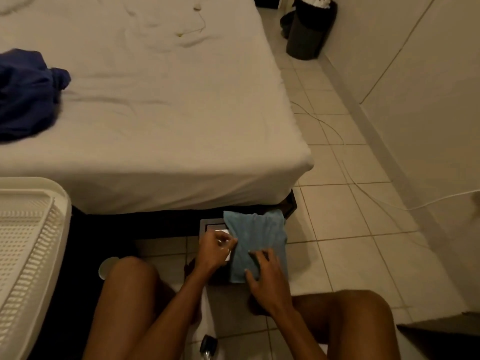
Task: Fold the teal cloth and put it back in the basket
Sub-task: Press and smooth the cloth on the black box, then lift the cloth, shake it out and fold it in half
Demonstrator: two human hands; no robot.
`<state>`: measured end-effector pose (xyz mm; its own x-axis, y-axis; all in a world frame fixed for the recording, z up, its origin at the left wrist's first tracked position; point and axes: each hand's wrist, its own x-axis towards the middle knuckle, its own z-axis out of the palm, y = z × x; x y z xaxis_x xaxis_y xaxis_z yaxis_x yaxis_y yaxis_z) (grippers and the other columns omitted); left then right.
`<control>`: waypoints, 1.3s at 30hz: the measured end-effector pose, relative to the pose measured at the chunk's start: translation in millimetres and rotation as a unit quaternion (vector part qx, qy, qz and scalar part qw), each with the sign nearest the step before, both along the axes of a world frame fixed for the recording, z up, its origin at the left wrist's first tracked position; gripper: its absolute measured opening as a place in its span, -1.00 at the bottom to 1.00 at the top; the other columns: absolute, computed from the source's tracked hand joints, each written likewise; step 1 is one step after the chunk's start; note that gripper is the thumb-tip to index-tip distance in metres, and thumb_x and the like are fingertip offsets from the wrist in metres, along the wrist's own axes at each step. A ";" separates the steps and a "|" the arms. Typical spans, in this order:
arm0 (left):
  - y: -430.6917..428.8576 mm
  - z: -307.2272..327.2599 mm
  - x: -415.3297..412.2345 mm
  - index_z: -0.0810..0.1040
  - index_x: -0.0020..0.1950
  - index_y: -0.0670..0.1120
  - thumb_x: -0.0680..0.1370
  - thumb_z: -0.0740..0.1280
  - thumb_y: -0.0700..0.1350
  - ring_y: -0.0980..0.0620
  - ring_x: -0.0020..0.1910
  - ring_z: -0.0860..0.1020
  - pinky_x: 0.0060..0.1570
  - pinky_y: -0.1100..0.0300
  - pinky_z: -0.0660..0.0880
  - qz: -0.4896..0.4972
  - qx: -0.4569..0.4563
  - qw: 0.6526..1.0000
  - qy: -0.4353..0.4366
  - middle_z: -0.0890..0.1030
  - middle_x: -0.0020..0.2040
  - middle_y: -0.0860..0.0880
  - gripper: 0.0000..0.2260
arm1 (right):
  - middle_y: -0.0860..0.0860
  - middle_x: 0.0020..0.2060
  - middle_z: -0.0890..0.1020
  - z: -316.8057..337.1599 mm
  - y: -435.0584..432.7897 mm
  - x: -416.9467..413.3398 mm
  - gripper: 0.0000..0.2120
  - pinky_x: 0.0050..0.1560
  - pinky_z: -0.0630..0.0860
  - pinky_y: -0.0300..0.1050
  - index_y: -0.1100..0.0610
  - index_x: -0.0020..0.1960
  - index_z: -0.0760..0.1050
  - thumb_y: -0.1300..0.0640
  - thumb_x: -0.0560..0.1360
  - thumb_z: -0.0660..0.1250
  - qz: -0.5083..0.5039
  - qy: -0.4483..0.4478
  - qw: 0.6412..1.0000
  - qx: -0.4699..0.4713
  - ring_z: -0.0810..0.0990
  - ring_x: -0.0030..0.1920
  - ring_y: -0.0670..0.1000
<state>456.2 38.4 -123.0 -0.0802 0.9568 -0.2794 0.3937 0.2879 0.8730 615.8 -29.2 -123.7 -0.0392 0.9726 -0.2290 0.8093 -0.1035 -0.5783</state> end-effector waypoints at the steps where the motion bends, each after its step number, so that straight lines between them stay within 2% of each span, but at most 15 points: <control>1: 3.9 1.0 2.5 0.63 -0.29 -0.02 0.46 0.50 -0.19 0.15 -0.32 0.57 -0.21 0.16 0.53 -0.006 -0.010 1.000 -0.010 0.63 -0.31 0.05 -0.84 | 0.01 0.35 0.38 -0.1 -1.7 0.3 -0.54 0.25 0.35 -0.25 0.01 0.39 0.40 -0.07 0.53 0.35 0.005 -0.004 1.000 0.005 0.38 0.35 0.01; 3: 9.5 3.5 5.6 0.64 -0.28 -0.07 0.46 0.50 -0.21 0.09 -0.29 0.61 -0.18 0.15 0.56 -0.004 -0.035 0.999 -0.035 0.66 -0.31 -0.01 -0.86 | 0.02 0.34 0.39 -0.7 -8.3 -1.6 -0.47 0.25 0.41 -0.18 -0.01 0.41 0.39 -0.17 0.50 0.34 0.000 -0.021 1.000 0.003 0.39 0.35 0.03; 5: 13.5 8.8 7.3 0.64 -0.27 -0.11 0.47 0.50 -0.20 0.02 -0.33 0.60 -0.28 0.11 0.58 0.010 -0.091 0.993 -0.072 0.65 -0.33 -0.07 -0.87 | 0.03 0.32 0.41 0.4 -17.2 -9.3 -0.31 0.25 0.46 -0.09 -0.02 0.43 0.37 -0.36 0.41 0.30 -0.026 -0.053 0.998 0.005 0.40 0.34 0.05; 9: 20.9 30.6 9.8 0.60 -0.22 -0.21 0.47 0.48 -0.26 0.06 -0.51 0.57 -0.49 0.25 0.53 0.025 -0.173 0.973 -0.148 0.61 -0.39 -0.12 -0.90 | 0.02 0.15 0.52 7.4 -19.1 -29.2 -0.18 0.14 0.50 -0.03 0.03 0.33 0.46 -0.51 0.29 0.22 -0.104 -0.069 0.990 0.059 0.49 0.16 0.06; 11: 23.1 41.4 9.6 0.62 -0.19 -0.28 0.46 0.48 -0.30 0.08 -0.52 0.60 -0.46 0.26 0.57 0.028 -0.181 0.970 -0.159 0.63 -0.36 -0.14 -0.92 | 0.02 0.11 0.56 12.9 -12.5 -33.4 -0.22 0.16 0.49 0.00 0.06 0.28 0.49 -0.47 0.31 0.19 -0.133 -0.051 0.987 0.069 0.53 0.13 0.06; 14: 24.6 56.9 8.5 0.62 -0.02 -0.40 0.47 0.45 -0.36 0.08 -0.48 0.63 -0.42 0.29 0.60 0.042 -0.195 0.964 -0.177 0.63 -0.24 -0.18 -0.86 | 0.02 0.07 0.61 20.0 -4.9 -34.3 -0.39 0.19 0.49 0.04 0.06 0.21 0.51 -0.35 0.39 0.16 -0.139 -0.058 0.985 0.086 0.58 0.11 0.07; 16: 26.4 62.9 12.6 0.61 0.00 -0.34 0.49 0.44 -0.32 0.05 -0.39 0.65 -0.44 0.32 0.58 0.064 -0.218 0.956 -0.188 0.64 -0.18 -0.20 -0.87 | 0.03 0.08 0.61 23.9 -1.3 -35.8 -0.45 0.22 0.50 0.08 0.06 0.20 0.50 -0.32 0.42 0.17 -0.145 -0.069 0.982 0.095 0.59 0.12 0.07; 18: 27.1 74.4 20.9 0.61 -0.07 -0.27 0.49 0.43 -0.27 0.08 -0.42 0.64 -0.51 0.34 0.54 0.072 -0.258 0.941 -0.208 0.66 -0.19 -0.15 -0.92 | 0.04 0.17 0.60 29.3 1.6 -41.1 -0.36 0.30 0.47 0.10 0.06 0.24 0.47 -0.39 0.41 0.13 -0.163 -0.064 0.980 0.089 0.57 0.21 0.07; 21: 32.5 92.6 31.0 0.57 -0.16 -0.24 0.50 0.42 -0.26 0.10 -0.36 0.64 -0.19 0.24 0.62 0.044 -0.292 0.928 -0.226 0.65 -0.25 -0.11 -0.92 | 0.04 0.24 0.59 44.2 8.2 -48.7 -0.32 0.39 0.39 0.12 0.08 0.31 0.44 -0.39 0.40 0.25 -0.211 -0.034 0.972 0.096 0.53 0.30 0.07; 24: 35.2 107.6 36.1 0.54 -0.19 -0.24 0.51 0.39 -0.27 0.07 -0.35 0.62 -0.13 0.23 0.60 0.045 -0.273 0.929 -0.248 0.64 -0.27 -0.12 -0.91 | 0.09 0.20 0.62 64.0 15.7 -43.8 -0.47 0.39 0.38 0.16 0.12 0.26 0.49 -0.19 0.44 0.44 -0.246 -0.015 0.962 0.117 0.55 0.27 0.12; 27: 36.3 123.9 37.5 0.56 -0.20 -0.26 0.47 0.40 -0.28 -0.07 -0.08 0.64 0.13 0.11 0.56 0.055 -0.237 0.934 -0.261 0.67 -0.09 -0.19 -0.93 | 0.08 0.08 0.66 87.9 18.3 -31.5 -0.64 0.28 0.48 0.14 0.13 0.19 0.53 -0.02 0.48 0.44 -0.234 0.007 0.964 0.128 0.62 0.15 0.12; 30: 36.7 139.8 34.9 0.58 -0.20 -0.26 0.47 0.40 -0.30 -0.06 -0.13 0.65 0.19 0.04 0.53 0.093 -0.205 0.933 -0.282 0.67 -0.13 -0.18 -0.95 | 0.02 0.01 0.66 115.9 21.9 -12.1 -0.70 0.04 0.61 -0.07 0.11 0.20 0.56 0.07 0.50 0.40 -0.187 -0.013 0.972 0.141 0.65 0.03 0.04; 32: 35.9 150.2 33.1 0.58 -0.22 -0.24 0.47 0.40 -0.30 -0.07 -0.13 0.64 0.23 -0.01 0.53 0.110 -0.188 0.930 -0.297 0.66 -0.14 -0.18 -0.92 | 0.00 -0.07 0.66 137.8 29.1 1.3 -0.80 -0.13 0.61 -0.19 0.10 0.11 0.60 0.10 0.51 0.37 -0.152 -0.036 0.976 0.153 0.66 -0.07 0.01; 36: 30.7 164.9 34.5 0.56 -0.27 -0.23 0.47 0.41 -0.31 -0.06 -0.17 0.63 0.19 0.00 0.54 0.126 -0.165 0.921 -0.329 0.66 -0.18 -0.16 -0.88 | 0.04 -0.20 0.66 179.1 43.9 15.3 -0.87 -0.20 0.65 -0.01 0.08 -0.08 0.60 0.09 0.49 0.29 -0.103 -0.078 0.976 0.175 0.65 -0.20 0.07; 39: 27.5 175.0 32.1 0.57 -0.24 -0.24 0.49 0.40 -0.31 -0.04 -0.17 0.60 0.11 0.09 0.57 0.116 -0.143 0.926 -0.329 0.63 -0.09 -0.17 -0.90 | 0.05 -0.25 0.65 202.3 46.4 18.1 -0.87 -0.23 0.64 0.03 0.08 -0.14 0.58 0.10 0.47 0.26 -0.072 -0.099 0.975 0.187 0.64 -0.24 0.10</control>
